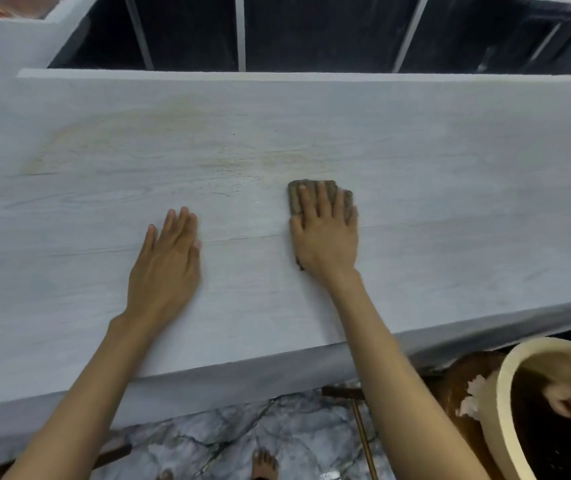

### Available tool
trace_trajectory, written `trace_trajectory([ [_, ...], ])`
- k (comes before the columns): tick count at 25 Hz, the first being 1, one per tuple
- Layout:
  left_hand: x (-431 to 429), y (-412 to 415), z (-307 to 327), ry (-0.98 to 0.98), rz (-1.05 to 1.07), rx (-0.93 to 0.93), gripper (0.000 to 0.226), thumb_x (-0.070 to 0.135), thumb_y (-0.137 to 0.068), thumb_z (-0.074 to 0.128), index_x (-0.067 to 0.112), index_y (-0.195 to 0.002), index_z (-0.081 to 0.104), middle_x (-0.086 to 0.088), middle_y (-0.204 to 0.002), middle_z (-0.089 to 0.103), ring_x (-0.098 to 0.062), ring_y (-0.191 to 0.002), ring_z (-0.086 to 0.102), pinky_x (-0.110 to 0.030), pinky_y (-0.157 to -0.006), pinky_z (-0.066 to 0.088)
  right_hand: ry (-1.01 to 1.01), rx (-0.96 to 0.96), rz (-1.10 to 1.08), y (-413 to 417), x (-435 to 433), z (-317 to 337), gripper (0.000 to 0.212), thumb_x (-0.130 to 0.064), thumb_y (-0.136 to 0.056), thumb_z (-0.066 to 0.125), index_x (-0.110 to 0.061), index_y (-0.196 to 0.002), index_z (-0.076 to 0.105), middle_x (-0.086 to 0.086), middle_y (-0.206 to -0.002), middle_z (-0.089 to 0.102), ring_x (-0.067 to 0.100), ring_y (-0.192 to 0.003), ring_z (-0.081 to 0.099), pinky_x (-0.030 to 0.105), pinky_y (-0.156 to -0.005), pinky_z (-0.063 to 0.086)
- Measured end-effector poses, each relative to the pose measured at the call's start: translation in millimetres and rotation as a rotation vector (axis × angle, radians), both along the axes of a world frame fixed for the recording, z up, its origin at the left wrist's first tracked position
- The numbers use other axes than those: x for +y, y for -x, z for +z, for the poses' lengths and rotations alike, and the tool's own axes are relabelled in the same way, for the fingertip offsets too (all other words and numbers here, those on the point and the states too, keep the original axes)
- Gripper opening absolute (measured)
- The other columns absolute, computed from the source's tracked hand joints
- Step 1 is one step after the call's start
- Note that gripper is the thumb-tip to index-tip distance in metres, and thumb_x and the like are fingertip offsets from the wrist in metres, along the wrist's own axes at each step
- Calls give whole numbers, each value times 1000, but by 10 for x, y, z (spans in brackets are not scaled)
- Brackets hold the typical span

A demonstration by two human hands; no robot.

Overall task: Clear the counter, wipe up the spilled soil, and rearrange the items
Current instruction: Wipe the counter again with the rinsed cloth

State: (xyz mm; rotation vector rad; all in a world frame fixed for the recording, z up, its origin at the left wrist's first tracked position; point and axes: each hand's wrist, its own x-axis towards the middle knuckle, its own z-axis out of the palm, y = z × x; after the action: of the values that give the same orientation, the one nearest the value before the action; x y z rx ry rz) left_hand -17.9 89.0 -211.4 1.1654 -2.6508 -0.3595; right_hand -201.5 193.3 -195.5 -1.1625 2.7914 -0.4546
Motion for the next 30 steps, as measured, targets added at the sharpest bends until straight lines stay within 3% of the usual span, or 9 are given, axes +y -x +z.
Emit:
trace_trajectory([
  [2,8,19,5,-25,14,14,50,25,-99,16,9,-147,15,-2,-157,11,-13,-146,4,-30,-119,-4,34,30,328,-499,189,-63,57,-44,-93,18,-34,-148,10,-7,-159,1,16,-147,-9,39,-118,-8],
  [4,26,108,15,-42,-6,36,50,24,-99,17,9,-147,16,-2,-157,11,-12,-146,4,-30,-118,-4,52,55,399,-362,706,-94,61,-51,-87,13,-40,-147,8,-12,-158,-1,11,-145,-10,37,-118,-4],
  [7,-12,290,15,-29,-53,39,49,22,-99,18,9,-147,16,-2,-157,12,-13,-146,4,-30,-118,-3,-29,59,74,665,1015,-49,60,-54,-89,15,-41,-147,7,-9,-160,-2,16,-148,-5,43,-120,5],
  [11,-221,400,57,-82,-16,47,49,20,-99,19,9,-147,14,-2,-157,9,-12,-146,2,-28,-118,-4,14,71,-210,1206,-43,2,51,-40,-94,21,-31,-144,24,1,-157,18,25,-145,9,49,-118,6],
  [14,-396,418,93,-96,18,63,49,20,-100,19,10,-147,13,-1,-157,9,-11,-146,2,-27,-118,-5,0,39,117,411,-748,-30,55,-40,-96,19,-30,-149,12,-1,-160,5,21,-148,-2,44,-120,-4],
  [18,-596,493,98,-101,3,51,48,20,-100,19,10,-147,13,-1,-158,9,-11,-146,2,-27,-118,-5,9,61,429,29,-117,-63,65,-54,-82,3,-43,-146,4,-12,-159,-3,15,-147,-7,38,-118,2],
  [21,-722,577,89,-107,-26,49,49,20,-100,18,10,-147,12,0,-158,8,-11,-146,1,-27,-118,-5,-89,70,171,983,155,-30,64,-56,-84,6,-43,-147,4,-10,-160,-4,20,-148,-5,45,-119,7],
  [25,-860,600,53,-84,-26,26,49,23,-100,17,12,-147,11,0,-158,6,-10,-146,-1,-28,-119,-6,-51,2,-136,1381,-814,57,53,-40,-96,21,-31,-148,15,1,-160,7,26,-147,2,47,-119,2],
  [30,-864,614,32,-31,31,-32,51,27,-99,15,12,-147,7,-1,-158,5,-12,-146,-2,-33,-120,-6,-20,48,418,125,-1062,-61,54,-45,-97,20,-36,-148,5,-10,-159,-3,15,-147,-8,40,-118,-3],
])
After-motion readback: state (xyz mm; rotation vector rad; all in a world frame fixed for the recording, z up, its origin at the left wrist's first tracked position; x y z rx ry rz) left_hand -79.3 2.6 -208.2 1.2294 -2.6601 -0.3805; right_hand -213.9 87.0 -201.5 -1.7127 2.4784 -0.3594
